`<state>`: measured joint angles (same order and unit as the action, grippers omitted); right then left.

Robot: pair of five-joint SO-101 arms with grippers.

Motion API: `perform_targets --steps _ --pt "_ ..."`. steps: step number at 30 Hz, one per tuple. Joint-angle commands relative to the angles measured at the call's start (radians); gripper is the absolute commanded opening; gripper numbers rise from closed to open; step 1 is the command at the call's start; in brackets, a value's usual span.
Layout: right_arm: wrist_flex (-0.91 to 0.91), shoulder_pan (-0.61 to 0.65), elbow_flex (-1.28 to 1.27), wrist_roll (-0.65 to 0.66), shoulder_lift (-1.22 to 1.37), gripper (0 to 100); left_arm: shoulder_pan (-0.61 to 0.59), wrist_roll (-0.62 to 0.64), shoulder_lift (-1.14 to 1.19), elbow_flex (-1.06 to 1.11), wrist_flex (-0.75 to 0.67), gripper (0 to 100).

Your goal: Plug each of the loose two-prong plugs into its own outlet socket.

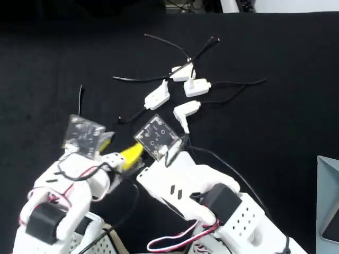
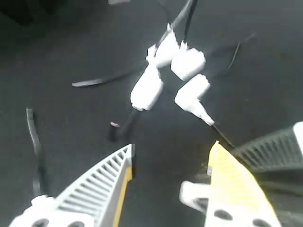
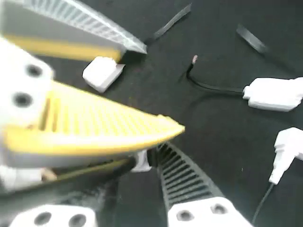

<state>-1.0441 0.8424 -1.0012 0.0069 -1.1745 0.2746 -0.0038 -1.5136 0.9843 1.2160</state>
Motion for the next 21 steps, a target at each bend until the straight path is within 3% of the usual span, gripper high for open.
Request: perform_targets --steps 1,5,9,16,21 --pt "0.031 -0.046 0.019 -0.003 -0.005 1.1 -0.131 -0.012 -0.025 -0.016 -0.014 26" --pt "0.031 -0.126 0.016 -0.005 -0.004 1.1 -0.329 -0.014 -0.005 -0.016 -0.015 26" --pt "0.031 -0.184 0.013 -0.005 -0.004 1.1 -0.475 -0.092 0.077 -0.028 -0.021 26" --pt "0.058 -0.259 -0.038 -0.038 -0.004 1.1 -0.642 -0.153 0.413 -0.156 -0.012 34" --pt "0.143 -0.298 -0.150 -0.034 -0.005 1.1 -0.697 -0.315 0.721 -0.271 -0.011 34"
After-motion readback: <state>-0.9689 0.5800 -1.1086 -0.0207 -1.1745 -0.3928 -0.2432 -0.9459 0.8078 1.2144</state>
